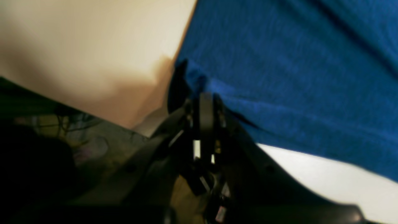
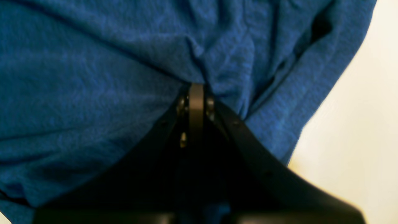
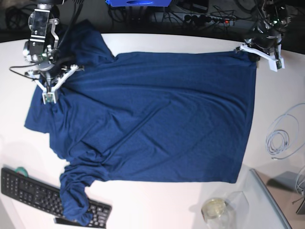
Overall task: Layout the t-shirt on the table in an organized manner, then fold the t-shirt properly
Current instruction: 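Pull the shirt edges apart with both grippers to stretch it, then release the shirt and move the right gripper off the shirt, then reach the right gripper into the shirt middle and smooth a fold, then grasp the shirt shoulder corners with both grippers and pull taut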
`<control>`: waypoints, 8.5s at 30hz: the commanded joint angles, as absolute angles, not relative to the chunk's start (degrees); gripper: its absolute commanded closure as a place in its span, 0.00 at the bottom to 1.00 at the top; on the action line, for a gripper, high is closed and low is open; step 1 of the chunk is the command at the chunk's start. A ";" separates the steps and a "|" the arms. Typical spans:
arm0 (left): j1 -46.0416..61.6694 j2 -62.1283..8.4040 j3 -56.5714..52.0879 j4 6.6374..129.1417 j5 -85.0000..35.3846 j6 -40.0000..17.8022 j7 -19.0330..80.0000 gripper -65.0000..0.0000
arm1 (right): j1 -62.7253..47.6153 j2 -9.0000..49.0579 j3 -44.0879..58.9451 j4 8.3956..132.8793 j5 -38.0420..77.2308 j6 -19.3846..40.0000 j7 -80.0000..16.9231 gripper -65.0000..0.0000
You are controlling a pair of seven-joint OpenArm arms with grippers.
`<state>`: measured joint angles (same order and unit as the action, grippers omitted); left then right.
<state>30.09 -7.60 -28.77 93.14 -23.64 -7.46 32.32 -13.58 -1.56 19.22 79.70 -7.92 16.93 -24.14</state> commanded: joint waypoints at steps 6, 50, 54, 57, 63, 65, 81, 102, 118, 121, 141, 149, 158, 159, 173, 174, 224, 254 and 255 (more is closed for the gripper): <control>31.52 -7.87 -28.00 94.64 -23.87 -7.52 35.12 1.00 | -16.75 -0.31 19.47 85.23 -9.63 16.13 -27.47 1.00; -3.56 -4.18 -24.22 70.29 -1.80 -7.52 36.70 1.00 | 4.70 5.85 17.27 62.99 -9.36 16.31 -27.12 1.00; -8.92 -4.18 -24.22 62.90 -1.80 -7.52 32.13 1.00 | 10.07 7.52 17.19 57.45 -9.36 16.31 -27.12 1.00; -12.53 -4.18 -24.22 57.54 -1.80 -7.52 30.29 1.00 | 13.76 8.75 17.19 53.14 -9.45 16.31 -26.07 1.00; -13.14 -3.74 -24.31 62.55 -2.42 -7.52 31.69 1.00 | 10.77 8.92 17.54 61.14 -9.27 16.31 -20.62 1.00; -9.71 -3.65 -24.75 70.02 -2.51 -7.52 34.51 1.00 | 6.46 8.66 17.27 68.97 -9.27 16.31 -20.62 1.00; 16.92 -2.68 -24.22 88.13 -2.42 -7.87 34.15 1.00 | -16.13 1.63 17.19 88.22 -9.27 16.31 -20.62 1.00; 19.82 -6.20 -24.31 95.87 -2.51 -7.87 35.65 1.00 | -20.53 1.63 18.51 91.82 -9.27 16.13 -20.70 0.99; 16.48 -5.49 -24.84 92.70 -2.51 -7.87 36.70 1.00 | 2.15 3.74 40.40 67.91 -9.19 16.22 -20.44 0.56; 16.48 -5.49 -24.84 92.70 -2.51 -7.87 36.70 1.00 | 4.44 4.62 40.92 63.16 -9.19 16.22 -20.35 0.56; 16.48 -5.49 -24.92 92.79 -2.51 -7.87 36.79 1.00 | -10.15 -1.10 40.66 92.35 -9.19 16.22 -20.35 1.00; 16.31 -5.58 -24.92 93.23 -1.98 -7.87 36.88 1.00 | -10.86 -7.16 38.20 110.73 -9.19 22.99 -20.70 1.00; 16.22 -8.04 -32.40 93.23 -1.89 -7.87 36.97 1.00 | -12.44 -6.81 24.48 114.86 2.68 24.31 -20.35 1.00; 16.22 -8.75 -33.71 93.23 -1.89 -7.87 36.97 1.00 | -12.44 -6.81 22.90 114.86 3.56 24.31 -20.35 1.00; 19.91 -12.44 -41.98 93.23 -1.80 -7.87 36.97 1.00 | -10.68 -6.81 -6.81 113.89 3.65 24.13 -20.62 1.00; 19.91 -12.62 -41.98 93.23 -1.80 -7.87 36.97 1.00 | -10.33 -6.81 -8.31 113.45 3.65 24.04 -20.62 1.00; 12.79 -9.27 -31.52 99.47 -1.89 -7.87 43.12 1.00 | -1.10 -4.88 -25.36 88.04 14.99 23.87 -20.62 0.59; 17.71 -9.54 -25.63 74.77 -1.80 -15.52 19.30 1.00 | -17.19 2.95 16.75 80.31 15.16 0.22 -20.70 0.61; 17.80 -9.89 -25.63 74.59 -1.80 -15.52 19.30 1.00 | -17.27 2.95 16.75 79.69 15.16 0.22 -20.70 0.62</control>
